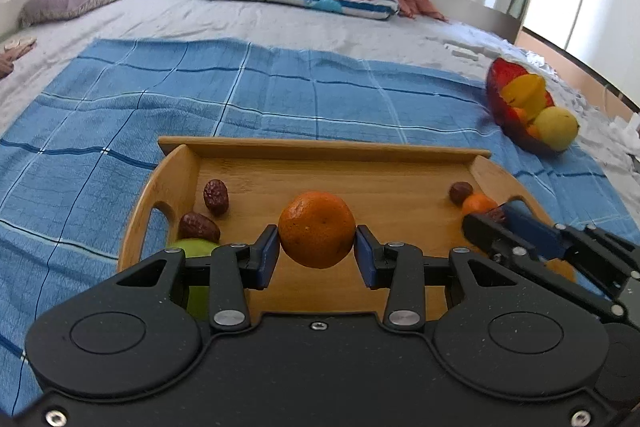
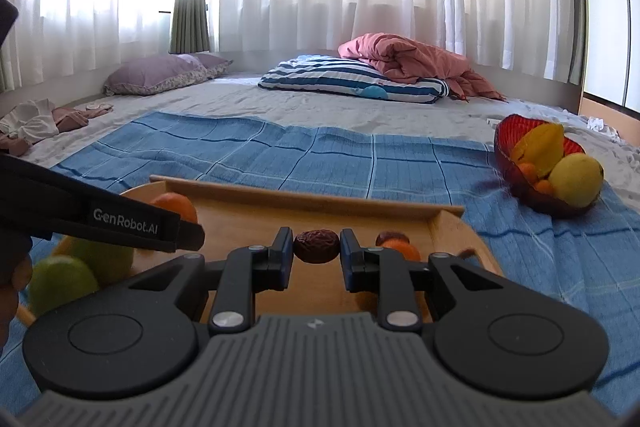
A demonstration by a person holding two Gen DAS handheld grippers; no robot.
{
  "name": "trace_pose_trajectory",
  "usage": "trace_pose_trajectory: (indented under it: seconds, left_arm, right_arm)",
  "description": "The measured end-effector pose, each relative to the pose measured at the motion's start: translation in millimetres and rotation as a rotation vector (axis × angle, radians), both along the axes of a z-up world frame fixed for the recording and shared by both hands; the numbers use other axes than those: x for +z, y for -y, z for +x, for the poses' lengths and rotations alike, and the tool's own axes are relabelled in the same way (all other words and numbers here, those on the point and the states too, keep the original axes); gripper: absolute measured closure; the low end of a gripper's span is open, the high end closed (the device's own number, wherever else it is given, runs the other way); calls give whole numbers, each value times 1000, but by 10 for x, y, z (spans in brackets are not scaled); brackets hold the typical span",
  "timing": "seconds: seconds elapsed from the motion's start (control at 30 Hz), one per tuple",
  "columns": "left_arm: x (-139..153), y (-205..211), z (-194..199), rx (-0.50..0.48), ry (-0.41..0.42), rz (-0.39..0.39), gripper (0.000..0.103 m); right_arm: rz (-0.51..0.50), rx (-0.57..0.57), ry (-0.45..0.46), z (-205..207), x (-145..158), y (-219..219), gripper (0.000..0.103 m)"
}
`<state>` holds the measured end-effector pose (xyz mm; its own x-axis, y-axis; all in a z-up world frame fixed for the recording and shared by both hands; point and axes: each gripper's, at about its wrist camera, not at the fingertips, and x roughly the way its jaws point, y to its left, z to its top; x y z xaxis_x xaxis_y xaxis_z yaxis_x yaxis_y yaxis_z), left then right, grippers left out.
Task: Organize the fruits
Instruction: 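Open the left tool to drop the tangerine while the right tool releases the date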
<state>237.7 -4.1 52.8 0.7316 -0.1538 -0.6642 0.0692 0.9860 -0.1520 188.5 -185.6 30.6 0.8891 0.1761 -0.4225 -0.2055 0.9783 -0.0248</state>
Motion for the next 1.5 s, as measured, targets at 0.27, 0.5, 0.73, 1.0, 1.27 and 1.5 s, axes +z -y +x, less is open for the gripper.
trace_pose_trajectory:
  seconds: [0.27,0.5,0.73,1.0,1.27,1.5]
  left_arm:
    - [-94,50,199,11,-24,51,64]
    - [-107,54,267,7,-33,56,64]
    - [-97,54,486,0,-77,44,64]
    - [-207,55,565,6,-115,39,64]
    - [-262,84,571,-1,-117,61,64]
    - [-267,87,575,-1,-117,64,64]
  right_arm:
    - [-42,-1,-63,346,15,-117,73]
    - [-69,10,-114,460,-80,-167,74]
    - [-73,14,-151,521,-125,-184,73]
    - [-97,33,-164,548,-171,-241,73]
    - [-102,33,-173,570,-224,-225,73]
    - [-111,38,-171,565,-229,-248,72]
